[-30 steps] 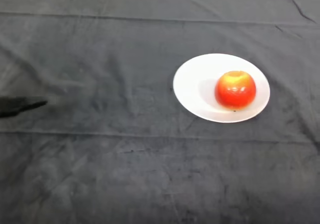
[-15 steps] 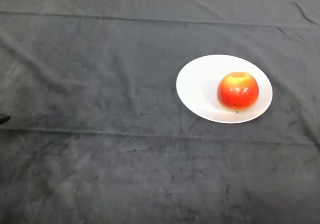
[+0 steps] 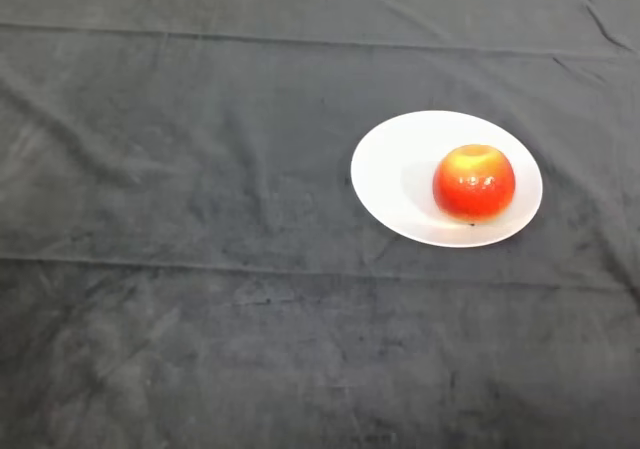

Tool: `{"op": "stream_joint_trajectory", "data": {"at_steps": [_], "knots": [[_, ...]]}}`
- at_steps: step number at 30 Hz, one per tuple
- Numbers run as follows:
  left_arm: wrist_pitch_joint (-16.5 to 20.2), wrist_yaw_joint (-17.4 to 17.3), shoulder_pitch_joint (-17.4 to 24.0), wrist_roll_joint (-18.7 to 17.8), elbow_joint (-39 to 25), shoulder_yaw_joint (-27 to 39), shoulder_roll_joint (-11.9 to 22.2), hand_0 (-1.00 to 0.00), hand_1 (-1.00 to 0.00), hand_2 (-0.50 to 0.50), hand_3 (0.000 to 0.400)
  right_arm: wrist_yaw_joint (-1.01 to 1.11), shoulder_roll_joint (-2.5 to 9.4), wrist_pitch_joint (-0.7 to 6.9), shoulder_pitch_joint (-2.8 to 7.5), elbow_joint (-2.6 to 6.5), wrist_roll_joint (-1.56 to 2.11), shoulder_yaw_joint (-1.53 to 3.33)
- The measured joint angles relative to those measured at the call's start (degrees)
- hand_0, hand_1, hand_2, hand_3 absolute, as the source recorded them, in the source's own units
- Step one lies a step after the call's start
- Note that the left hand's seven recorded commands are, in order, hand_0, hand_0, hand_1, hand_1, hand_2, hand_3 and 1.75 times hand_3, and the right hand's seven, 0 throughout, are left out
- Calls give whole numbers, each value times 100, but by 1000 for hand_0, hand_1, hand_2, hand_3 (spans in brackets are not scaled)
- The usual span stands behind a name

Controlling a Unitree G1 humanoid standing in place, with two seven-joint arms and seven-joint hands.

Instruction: Move the apple to the plate

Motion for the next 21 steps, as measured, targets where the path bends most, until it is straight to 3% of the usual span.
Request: {"op": "stream_joint_trajectory", "data": {"at_steps": [21], "knots": [[0,-219,-12,130,92,290,-4,0,0,0,0,0,0,0,0,0,0,1]]}}
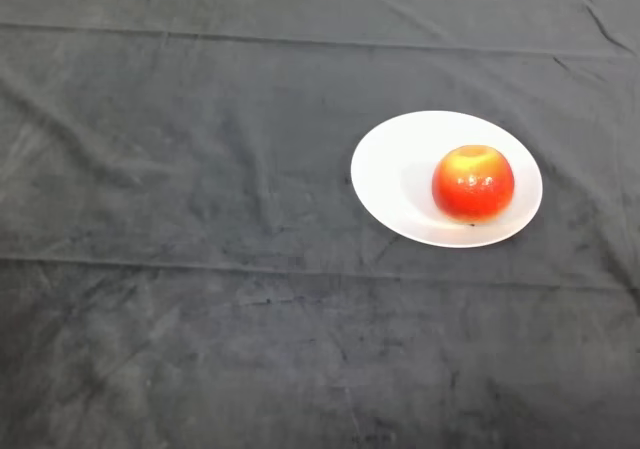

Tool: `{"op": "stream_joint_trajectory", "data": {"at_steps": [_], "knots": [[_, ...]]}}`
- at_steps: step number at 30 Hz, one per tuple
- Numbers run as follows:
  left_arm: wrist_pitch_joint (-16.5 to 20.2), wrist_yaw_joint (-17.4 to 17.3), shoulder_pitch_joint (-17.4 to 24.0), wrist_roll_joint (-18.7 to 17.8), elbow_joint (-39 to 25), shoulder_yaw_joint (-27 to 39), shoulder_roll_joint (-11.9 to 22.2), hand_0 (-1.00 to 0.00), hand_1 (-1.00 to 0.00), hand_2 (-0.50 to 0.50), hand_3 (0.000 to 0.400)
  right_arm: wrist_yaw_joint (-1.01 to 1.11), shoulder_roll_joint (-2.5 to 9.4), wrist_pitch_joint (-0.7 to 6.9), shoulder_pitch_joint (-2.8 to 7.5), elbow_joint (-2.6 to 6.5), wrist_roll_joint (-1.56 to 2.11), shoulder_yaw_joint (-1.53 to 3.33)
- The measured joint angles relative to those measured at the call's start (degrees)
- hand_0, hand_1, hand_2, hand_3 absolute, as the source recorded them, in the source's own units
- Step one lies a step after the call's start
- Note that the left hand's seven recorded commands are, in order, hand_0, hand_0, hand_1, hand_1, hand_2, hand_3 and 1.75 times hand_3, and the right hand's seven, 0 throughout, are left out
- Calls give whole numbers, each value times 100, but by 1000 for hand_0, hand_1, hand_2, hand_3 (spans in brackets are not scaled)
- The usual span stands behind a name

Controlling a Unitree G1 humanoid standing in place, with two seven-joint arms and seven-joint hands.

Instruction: Move the apple to the plate

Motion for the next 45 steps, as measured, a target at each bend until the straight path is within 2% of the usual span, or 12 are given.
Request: {"op": "stream_joint_trajectory", "data": {"at_steps": [26,45], "knots": [[0,-99,-25,349,74,370,-49,0,0,0,0,0,0,0,0,0,0,0],[0,-182,-25,516,75,395,-77,0,0,0,0,0,0,0,0,0,0,0]]}}
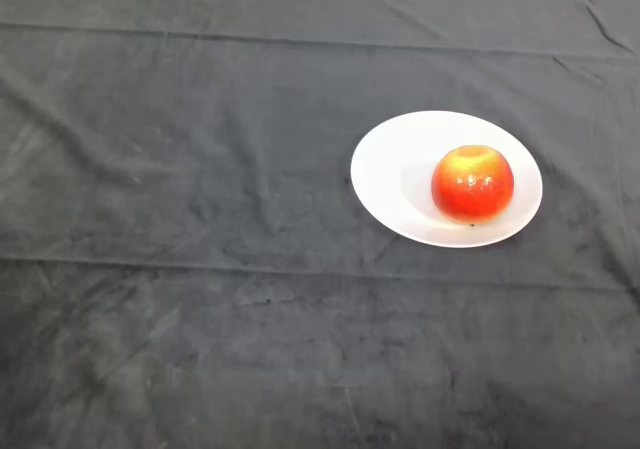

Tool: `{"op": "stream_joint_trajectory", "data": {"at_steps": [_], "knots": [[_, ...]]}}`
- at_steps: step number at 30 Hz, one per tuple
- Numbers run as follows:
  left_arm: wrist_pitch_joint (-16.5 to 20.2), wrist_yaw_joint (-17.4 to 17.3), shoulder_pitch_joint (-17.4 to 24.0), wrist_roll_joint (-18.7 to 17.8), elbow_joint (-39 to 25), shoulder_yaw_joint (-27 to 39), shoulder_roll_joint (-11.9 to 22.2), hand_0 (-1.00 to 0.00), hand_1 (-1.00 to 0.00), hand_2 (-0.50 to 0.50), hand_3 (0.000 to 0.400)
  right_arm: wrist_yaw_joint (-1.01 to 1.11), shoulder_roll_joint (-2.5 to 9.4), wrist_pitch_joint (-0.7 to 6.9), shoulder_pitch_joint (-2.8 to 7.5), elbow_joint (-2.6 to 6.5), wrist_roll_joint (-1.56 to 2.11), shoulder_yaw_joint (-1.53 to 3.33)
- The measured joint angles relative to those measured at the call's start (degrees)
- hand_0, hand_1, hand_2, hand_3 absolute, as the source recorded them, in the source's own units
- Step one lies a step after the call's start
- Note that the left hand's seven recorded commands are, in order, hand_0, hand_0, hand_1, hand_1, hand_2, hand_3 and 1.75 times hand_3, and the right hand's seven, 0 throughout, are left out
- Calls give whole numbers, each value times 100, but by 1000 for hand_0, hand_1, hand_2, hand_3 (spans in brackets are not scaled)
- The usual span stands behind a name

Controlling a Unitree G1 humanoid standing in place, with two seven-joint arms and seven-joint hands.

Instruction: Move the apple to the plate

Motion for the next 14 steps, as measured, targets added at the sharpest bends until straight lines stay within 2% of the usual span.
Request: {"op": "stream_joint_trajectory", "data": {"at_steps": [14], "knots": [[0,-32,-1,111,0,215,-19,0,0,0,0,0,0,0,0,0,0,0]]}}
